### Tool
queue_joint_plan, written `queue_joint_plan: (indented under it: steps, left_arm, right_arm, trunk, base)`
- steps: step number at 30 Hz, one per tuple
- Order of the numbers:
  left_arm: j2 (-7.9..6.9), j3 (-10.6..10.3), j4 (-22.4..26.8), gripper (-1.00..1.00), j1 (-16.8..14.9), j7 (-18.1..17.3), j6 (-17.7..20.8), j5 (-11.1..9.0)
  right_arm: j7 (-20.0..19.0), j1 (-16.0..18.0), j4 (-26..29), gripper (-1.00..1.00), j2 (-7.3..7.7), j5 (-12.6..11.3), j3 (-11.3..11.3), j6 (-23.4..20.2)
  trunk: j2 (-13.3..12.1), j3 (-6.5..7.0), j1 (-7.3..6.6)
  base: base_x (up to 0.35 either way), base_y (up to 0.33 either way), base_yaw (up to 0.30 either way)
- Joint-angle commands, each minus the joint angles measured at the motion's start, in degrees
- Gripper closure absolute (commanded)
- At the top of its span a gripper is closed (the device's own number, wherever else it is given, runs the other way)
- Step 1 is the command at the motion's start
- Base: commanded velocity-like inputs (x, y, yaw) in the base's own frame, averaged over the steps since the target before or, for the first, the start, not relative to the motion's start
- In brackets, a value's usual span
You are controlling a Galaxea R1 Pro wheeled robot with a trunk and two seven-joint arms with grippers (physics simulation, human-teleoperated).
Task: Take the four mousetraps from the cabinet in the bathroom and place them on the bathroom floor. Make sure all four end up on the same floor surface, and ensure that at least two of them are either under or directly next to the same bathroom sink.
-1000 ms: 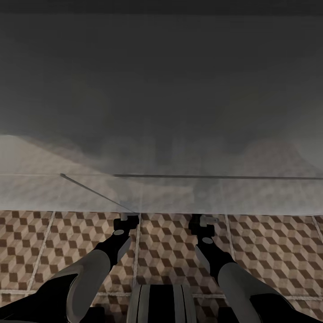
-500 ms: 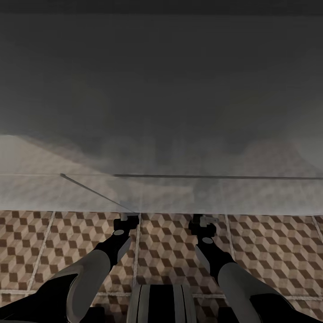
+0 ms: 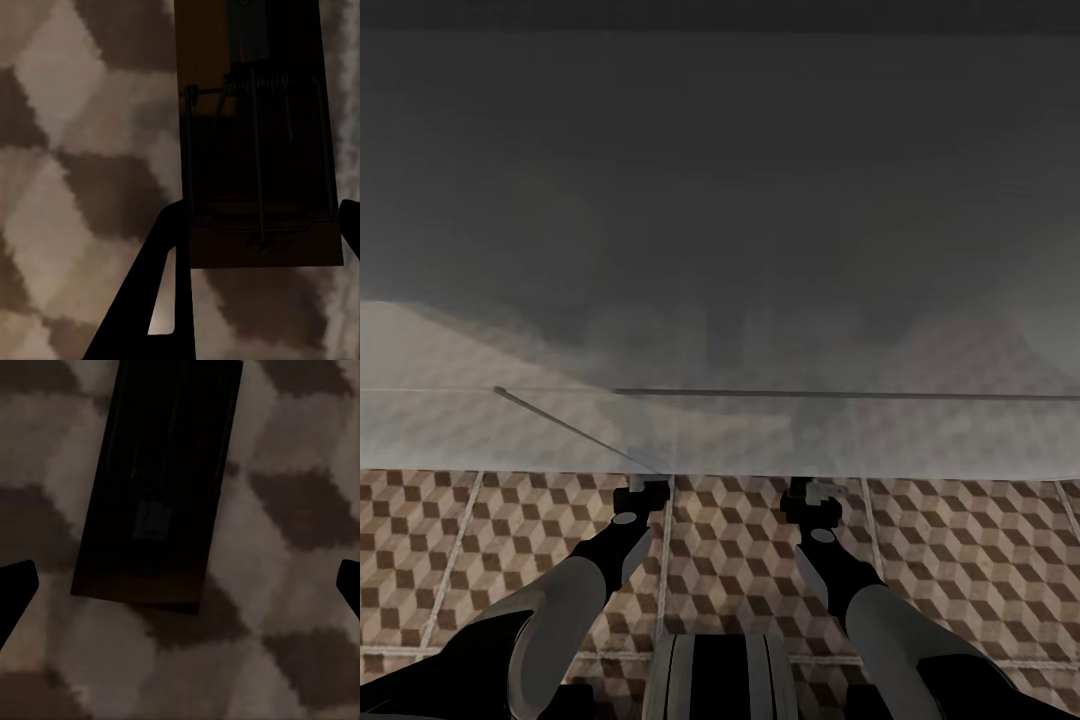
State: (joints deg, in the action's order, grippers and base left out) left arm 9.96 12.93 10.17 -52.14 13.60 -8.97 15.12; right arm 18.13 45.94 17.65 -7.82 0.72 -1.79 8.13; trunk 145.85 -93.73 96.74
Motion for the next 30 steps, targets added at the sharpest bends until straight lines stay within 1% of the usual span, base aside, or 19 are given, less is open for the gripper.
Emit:
queue_joint_plan:
  steps: [1, 24, 28, 30]
  left_arm:
    - [0.03, 0.42, -0.07, 1.0, -0.04, 0.2, -0.19, 0.62]
    - [0.03, 0.42, -0.11, 1.0, 0.01, 0.28, 0.17, 0.83]
    - [0.03, 0.42, -0.18, 1.0, 0.02, 0.34, 0.94, 0.96]
    - [0.03, 0.42, -0.21, 1.0, 0.02, 0.36, 2.45, 1.01]
  right_arm:
    - [0.32, 0.03, -0.04, -1.0, 0.0, 0.07, -0.18, 0.11]
    - [0.33, 0.03, 0.07, -1.0, 0.05, 0.07, -0.14, 0.13]
    - [0.33, 0.03, 0.14, -1.0, 0.09, 0.07, -0.14, 0.13]
    - [0.31, 0.03, 0.17, -1.0, 0.1, 0.07, -0.14, 0.13]
  trunk:
    - [0.01, -0.03, -0.01]
    - [0.01, -0.03, -0.01]
    - [0.01, -0.03, -0.01]
    - [0.01, -0.03, -0.01]
  base:
    - [0.0, 0.0, 0.0]
    - [0.0, 0.0, 0.0]
    - [0.0, 0.0, 0.0]
    - [0.0, 0.0, 0.0]
